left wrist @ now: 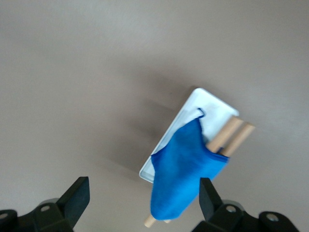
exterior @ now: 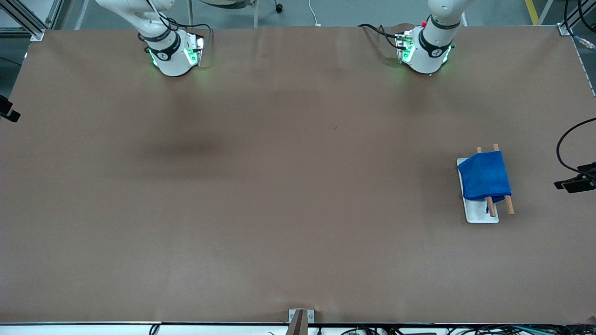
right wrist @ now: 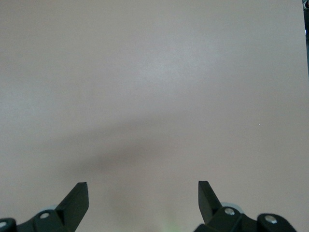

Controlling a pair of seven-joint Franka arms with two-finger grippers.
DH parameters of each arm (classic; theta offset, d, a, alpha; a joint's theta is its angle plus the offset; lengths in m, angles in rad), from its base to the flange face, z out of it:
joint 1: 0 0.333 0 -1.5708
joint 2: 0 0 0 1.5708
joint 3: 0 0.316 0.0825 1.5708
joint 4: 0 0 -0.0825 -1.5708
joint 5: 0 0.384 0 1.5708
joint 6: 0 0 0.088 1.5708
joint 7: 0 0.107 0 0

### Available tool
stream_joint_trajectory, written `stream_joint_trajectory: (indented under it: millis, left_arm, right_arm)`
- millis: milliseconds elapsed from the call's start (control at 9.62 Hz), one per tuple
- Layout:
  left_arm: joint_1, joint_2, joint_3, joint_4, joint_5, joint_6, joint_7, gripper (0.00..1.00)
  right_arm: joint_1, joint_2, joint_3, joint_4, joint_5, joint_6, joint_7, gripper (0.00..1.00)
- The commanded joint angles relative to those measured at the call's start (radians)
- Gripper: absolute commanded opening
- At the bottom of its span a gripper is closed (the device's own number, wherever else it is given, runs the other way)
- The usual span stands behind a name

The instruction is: Right arm passes towel to left arm to hang

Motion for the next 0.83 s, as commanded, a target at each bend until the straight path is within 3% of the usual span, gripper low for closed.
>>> stream_joint_trajectory:
  millis: [0,312,727]
  left_arm:
    - [-0.001,-0.104,-0.081,-0.015,0.016,-0.060,0.005,1.00]
    - [0.000,-0.196,-0.199,0.060,0.010,-0.217,0.013,1.00]
    - [0.000,-0.320,-0.254,0.064,-0.038,-0.271,0.042,1.00]
  right_arm:
    - [-0.010,-0.025,0.006,-0.023,-0.004,-0.003,-0.004,1.00]
    - [-0.010,-0.025,0.006,-0.023,-0.004,-0.003,-0.004,1.00]
    - [-0.010,-0.023,0.006,-0.022,-0.004,-0.001,-0.005,1.00]
